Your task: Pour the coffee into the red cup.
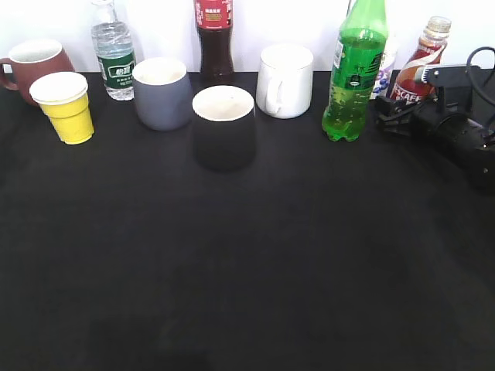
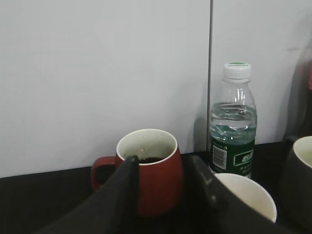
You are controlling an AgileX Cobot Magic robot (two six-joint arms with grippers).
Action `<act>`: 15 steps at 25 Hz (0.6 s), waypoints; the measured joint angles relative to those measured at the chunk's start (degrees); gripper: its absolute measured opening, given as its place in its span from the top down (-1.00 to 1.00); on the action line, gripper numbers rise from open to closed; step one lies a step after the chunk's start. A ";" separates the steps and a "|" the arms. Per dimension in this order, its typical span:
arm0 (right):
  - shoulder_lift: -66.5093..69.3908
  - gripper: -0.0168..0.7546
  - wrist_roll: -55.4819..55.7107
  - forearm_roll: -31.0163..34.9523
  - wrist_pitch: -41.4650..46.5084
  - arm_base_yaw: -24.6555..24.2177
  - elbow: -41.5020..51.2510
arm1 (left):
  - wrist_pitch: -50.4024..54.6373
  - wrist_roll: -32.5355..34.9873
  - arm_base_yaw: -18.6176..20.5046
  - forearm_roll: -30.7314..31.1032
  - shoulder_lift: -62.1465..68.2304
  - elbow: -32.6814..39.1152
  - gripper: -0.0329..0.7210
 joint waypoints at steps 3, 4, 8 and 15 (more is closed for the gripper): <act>0.14 -0.75 -1.72 -0.12 -0.73 0.00 -0.23 | -0.05 0.00 0.00 0.00 0.00 0.00 0.24; -0.16 -0.77 -1.84 -0.45 -0.16 0.00 -0.17 | -0.05 0.00 0.00 0.02 0.00 0.00 0.24; -5.25 -0.77 -1.88 -0.15 0.59 0.00 5.08 | -0.05 0.00 0.00 0.09 0.00 0.00 0.24; -16.66 -0.67 -4.00 1.05 3.41 0.00 15.62 | 5.59 -2.73 0.00 7.47 -0.76 0.00 0.24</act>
